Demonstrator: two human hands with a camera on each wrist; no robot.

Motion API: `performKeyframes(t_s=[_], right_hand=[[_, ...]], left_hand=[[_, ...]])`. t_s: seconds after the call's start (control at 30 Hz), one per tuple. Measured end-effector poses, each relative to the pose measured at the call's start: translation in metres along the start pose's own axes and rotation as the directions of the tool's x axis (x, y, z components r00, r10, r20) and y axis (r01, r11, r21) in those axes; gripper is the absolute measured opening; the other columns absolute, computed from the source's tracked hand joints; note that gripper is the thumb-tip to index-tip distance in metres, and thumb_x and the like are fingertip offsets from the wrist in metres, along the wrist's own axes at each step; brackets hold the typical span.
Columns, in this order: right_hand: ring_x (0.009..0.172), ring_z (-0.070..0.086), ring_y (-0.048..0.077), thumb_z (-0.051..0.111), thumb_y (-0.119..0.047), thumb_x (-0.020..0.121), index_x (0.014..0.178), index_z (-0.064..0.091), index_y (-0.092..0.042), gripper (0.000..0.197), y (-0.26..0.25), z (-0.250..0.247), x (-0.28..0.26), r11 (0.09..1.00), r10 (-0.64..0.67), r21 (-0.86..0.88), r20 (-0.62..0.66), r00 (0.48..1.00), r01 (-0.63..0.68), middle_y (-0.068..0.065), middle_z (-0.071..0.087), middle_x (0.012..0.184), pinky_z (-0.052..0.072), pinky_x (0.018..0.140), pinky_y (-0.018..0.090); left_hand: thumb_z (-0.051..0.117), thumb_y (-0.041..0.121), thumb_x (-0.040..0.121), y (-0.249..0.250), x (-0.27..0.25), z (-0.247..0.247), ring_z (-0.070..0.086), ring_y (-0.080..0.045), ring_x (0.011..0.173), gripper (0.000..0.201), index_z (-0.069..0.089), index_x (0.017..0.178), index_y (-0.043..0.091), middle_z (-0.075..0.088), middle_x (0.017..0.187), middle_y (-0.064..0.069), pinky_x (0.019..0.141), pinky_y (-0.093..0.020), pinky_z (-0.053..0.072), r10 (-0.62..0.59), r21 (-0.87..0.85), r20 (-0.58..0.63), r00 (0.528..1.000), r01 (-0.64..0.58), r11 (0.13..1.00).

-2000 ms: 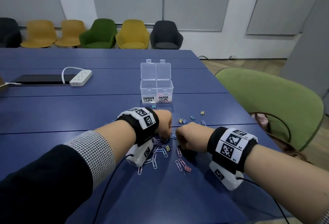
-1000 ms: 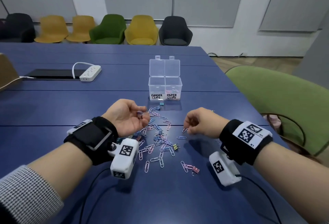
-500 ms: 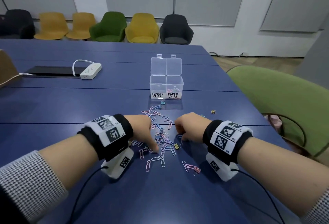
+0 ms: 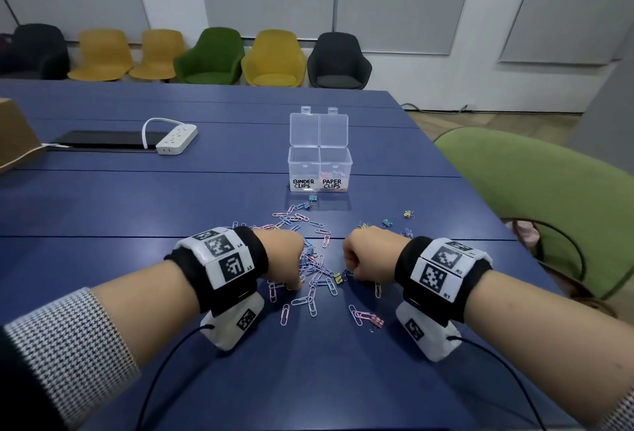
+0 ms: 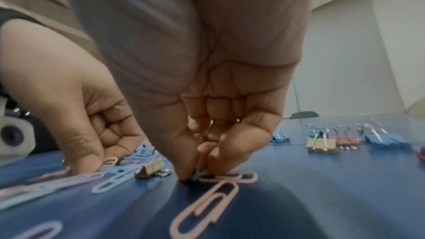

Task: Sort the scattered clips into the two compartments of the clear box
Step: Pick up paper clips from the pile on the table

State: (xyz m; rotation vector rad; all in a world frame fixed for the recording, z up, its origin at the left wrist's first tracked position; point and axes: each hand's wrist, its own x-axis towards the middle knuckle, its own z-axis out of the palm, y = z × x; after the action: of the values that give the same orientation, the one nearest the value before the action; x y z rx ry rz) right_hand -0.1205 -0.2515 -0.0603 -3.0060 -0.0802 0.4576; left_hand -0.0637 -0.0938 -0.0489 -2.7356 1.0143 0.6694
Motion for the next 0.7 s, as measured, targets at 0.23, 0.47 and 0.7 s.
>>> performKeyframes(t_s=[0.23,0.47,0.7], right_hand=[[0.058,0.049,0.005,0.064,-0.006,0.079,0.064,0.052,-0.028,0.029,0.028,-0.016,-0.015,0.954,0.034,0.298,-0.116,0.993,0.003,-0.013,0.053,0.064,0.041,0.061,0.018],[0.082,0.057,0.014,0.065,-0.017,0.078,0.075,0.063,-0.027,0.011,0.031,-0.007,-0.039,0.995,-0.062,0.080,-0.036,0.997,0.065,-0.001,0.065,0.092,0.049,0.080,0.026],[0.084,0.054,0.020,0.070,-0.009,0.077,0.098,0.062,-0.014,0.023,0.012,-0.001,-0.034,0.991,-0.125,0.036,-0.017,0.992,0.126,0.002,0.064,0.093,0.049,0.074,0.031]], left_hand=[[0.064,0.034,0.083,-0.019,-0.011,0.000,0.042,-0.016,0.047,0.021,0.061,0.072,0.016,0.049,0.059,-0.001,0.048,-0.020,0.034,0.008,-0.337,-0.017,1.000,-0.013,0.941],[0.059,0.011,0.073,-0.042,-0.020,0.013,0.030,-0.011,0.045,0.021,0.039,0.068,0.014,0.030,0.059,0.002,0.037,-0.020,0.031,0.229,-0.891,0.065,0.971,0.160,-0.425],[0.067,0.001,0.043,-0.043,-0.017,0.040,0.039,-0.018,0.051,0.032,0.042,0.062,0.009,0.041,0.065,-0.006,0.041,-0.026,0.040,0.248,-0.673,-0.067,0.966,0.139,-0.726]])
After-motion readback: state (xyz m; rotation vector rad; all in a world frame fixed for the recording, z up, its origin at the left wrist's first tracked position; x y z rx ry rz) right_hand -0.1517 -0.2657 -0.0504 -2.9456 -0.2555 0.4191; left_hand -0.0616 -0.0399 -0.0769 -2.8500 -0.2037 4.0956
